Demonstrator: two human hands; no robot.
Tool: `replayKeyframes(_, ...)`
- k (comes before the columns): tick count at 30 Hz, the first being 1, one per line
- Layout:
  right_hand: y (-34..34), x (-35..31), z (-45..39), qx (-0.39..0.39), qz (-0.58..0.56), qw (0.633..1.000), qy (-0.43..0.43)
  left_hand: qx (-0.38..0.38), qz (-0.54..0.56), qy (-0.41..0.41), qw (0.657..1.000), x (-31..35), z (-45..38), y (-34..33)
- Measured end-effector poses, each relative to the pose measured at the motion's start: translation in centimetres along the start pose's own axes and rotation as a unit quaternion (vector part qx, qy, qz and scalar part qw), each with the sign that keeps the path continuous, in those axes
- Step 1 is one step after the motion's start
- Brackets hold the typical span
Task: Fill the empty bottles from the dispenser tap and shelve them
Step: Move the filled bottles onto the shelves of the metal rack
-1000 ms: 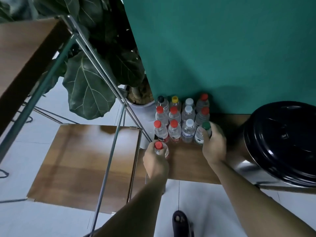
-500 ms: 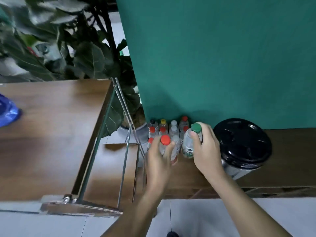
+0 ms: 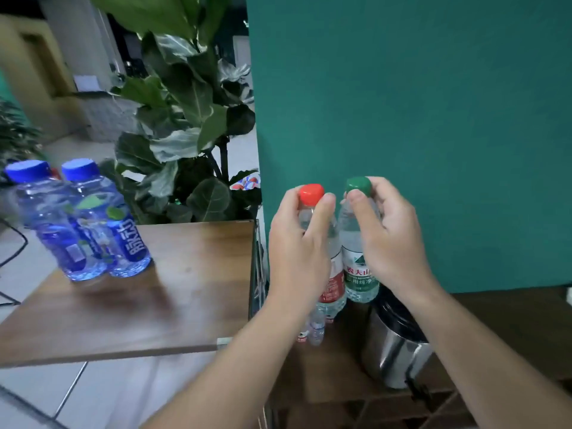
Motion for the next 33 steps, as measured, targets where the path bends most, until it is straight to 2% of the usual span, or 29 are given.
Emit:
replayKeyframes(7, -5.1, -8.7, -1.0, -0.029, -0.07, 0.996, 0.036, -0.021, -0.047, -0.021, 0.998, 6.3, -3.3, 7.7)
replayKeyframes(16, -15.4, -13.9, -1.8, -0.071, -0.094, 0.992, 0.048, 0.065, -0.107, -0.027, 0.992, 6.3, -7.1, 18.4)
replayKeyframes(23, -19.0, -14.9, -3.3, -0.071, -0.079, 0.993, 0.051, 0.093, -0.135, -0.026, 0.986, 5.2, -9.3, 21.2)
replayKeyframes(29, -19.6, -14.1, -3.1, -0.075, -0.081, 0.993, 0.051, 0.074, -0.157, -0.053, 0.983, 5.6, -9.0, 20.9)
replayKeyframes(33, -18.9, -14.1, -3.2, -0.09, -0.103, 0.989, 0.048, 0.066, -0.215, -0.084, 0.971, 6.4, -9.0, 19.9)
Point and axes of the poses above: each hand's wrist, its own z-axis away from the middle knuckle, its own y-axis out of the back of the hand, x = y × z, the point moved 9 cm from there along -z, towards the middle knuckle, and after that the axes turned 13 degrees about z, right-handed, at the moved point
